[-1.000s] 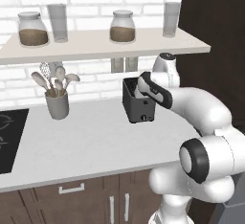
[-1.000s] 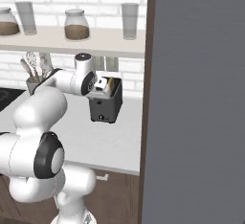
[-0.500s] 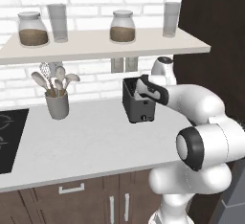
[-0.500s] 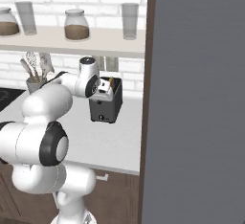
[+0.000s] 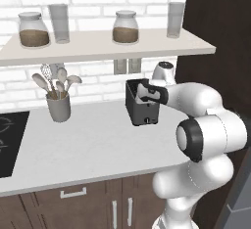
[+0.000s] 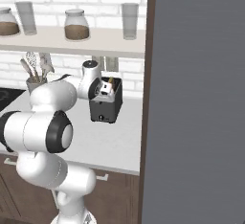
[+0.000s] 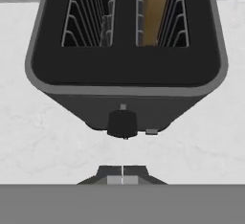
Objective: Start the toaster. Once the lever pops up, take the bread to the plate on the dining counter.
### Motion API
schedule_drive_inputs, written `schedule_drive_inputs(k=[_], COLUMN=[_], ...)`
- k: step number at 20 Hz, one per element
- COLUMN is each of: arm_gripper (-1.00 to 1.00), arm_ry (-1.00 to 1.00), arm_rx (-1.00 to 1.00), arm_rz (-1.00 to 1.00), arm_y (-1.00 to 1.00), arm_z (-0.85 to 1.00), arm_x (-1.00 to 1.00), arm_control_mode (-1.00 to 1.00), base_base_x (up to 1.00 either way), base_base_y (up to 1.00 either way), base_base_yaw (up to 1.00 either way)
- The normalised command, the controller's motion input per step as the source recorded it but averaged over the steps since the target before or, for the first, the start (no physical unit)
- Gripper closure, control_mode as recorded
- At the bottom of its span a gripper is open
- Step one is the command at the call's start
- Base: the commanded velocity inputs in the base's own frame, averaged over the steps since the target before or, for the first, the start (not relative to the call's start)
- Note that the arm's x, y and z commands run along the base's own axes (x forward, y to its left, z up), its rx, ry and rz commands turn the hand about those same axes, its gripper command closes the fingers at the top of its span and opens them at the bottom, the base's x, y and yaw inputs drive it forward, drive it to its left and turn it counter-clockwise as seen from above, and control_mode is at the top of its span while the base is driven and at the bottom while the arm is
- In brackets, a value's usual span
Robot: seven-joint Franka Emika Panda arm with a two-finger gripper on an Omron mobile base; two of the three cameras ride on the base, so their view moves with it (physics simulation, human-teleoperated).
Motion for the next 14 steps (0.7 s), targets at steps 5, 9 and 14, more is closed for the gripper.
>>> schedule_drive_inputs(k=[5,9,14], arm_gripper=[1.00,1.00,1.00], arm_ry=[-0.01,0.00,0.00], arm_rx=[0.00,0.00,0.00], arm_rz=[0.00,0.00,0.00], arm_y=[0.00,0.00,0.00], arm_z=[-0.03,-0.17,-0.35], arm_x=[0.31,0.26,0.18], arm_control_mode=[-1.00,-1.00,-1.00], base_base_x=[0.00,0.00,0.00], base_base_y=[0.00,0.00,0.00], base_base_yaw=[0.00,0.00,0.00])
